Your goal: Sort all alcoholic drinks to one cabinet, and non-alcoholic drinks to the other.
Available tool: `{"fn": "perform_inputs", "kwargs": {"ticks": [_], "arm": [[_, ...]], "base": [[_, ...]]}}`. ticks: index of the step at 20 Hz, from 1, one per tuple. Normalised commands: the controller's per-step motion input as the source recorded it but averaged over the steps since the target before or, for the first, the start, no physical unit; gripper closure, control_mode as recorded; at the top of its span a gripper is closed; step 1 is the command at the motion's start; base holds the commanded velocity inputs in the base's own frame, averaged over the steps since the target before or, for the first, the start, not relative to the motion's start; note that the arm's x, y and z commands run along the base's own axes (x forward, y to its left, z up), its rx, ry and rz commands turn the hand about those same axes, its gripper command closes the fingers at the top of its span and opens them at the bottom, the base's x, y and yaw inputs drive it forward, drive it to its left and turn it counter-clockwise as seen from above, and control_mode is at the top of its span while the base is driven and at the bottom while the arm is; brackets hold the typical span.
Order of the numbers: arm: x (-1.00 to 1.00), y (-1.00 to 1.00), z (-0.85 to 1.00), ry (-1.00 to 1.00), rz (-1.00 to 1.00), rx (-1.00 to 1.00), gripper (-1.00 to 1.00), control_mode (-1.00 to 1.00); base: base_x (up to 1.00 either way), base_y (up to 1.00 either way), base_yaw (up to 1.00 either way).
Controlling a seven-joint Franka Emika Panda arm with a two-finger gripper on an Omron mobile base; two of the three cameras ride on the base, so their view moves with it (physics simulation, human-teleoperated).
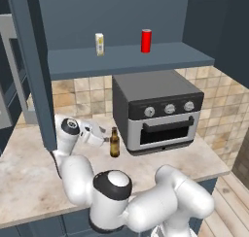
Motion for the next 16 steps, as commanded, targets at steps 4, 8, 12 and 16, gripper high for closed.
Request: {"fn": "perform_inputs", "kwargs": {"ticks": [4,8,12,16], "arm": [[0.0,-0.49,0.0,0.02,0.0,-0.01,-1.0,-1.0],[0.0,-0.43,0.0,0.04,0.0,-0.02,-1.0,-1.0],[0.0,-0.39,0.0,0.05,0.0,-0.03,-1.0,-1.0],[0.0,-0.33,-0.01,0.06,0.0,-0.05,-1.0,-1.0]], "base": [[0.0,0.0,0.0],[0.0,0.0,0.0],[0.0,0.0,0.0],[0.0,0.0,0.0]]}}
